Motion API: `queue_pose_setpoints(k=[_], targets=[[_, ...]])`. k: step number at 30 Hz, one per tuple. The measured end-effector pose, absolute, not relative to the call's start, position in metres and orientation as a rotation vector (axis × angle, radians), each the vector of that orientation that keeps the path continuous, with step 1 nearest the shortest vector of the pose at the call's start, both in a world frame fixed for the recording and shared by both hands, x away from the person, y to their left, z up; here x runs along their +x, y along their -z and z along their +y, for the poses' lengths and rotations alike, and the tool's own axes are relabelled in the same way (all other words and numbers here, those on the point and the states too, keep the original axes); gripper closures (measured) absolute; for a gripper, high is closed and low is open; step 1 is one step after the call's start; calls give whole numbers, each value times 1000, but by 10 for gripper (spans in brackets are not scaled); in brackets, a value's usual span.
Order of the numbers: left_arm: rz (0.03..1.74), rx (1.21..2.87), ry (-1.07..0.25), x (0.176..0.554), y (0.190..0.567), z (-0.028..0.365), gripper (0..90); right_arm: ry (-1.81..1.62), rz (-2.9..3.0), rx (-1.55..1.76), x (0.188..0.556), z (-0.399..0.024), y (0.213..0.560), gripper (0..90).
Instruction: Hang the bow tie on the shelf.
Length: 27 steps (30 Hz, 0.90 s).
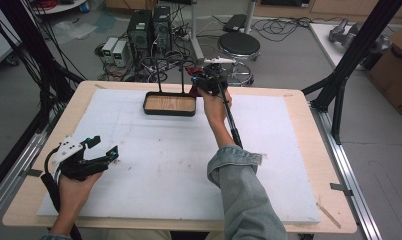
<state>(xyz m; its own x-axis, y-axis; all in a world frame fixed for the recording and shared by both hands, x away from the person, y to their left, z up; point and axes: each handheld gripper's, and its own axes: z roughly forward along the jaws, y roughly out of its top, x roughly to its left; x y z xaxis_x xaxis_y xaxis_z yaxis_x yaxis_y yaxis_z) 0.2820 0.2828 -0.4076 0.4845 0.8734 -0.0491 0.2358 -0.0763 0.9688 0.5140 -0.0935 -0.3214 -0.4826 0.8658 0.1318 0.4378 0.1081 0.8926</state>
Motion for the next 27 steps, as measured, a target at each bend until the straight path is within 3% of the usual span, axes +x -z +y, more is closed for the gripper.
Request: queue_pose_setpoints(k=[27], targets=[[980, 1601, -695, 283, 409, 282, 238, -1280, 1922, 1221, 525, -81, 334, 722]])
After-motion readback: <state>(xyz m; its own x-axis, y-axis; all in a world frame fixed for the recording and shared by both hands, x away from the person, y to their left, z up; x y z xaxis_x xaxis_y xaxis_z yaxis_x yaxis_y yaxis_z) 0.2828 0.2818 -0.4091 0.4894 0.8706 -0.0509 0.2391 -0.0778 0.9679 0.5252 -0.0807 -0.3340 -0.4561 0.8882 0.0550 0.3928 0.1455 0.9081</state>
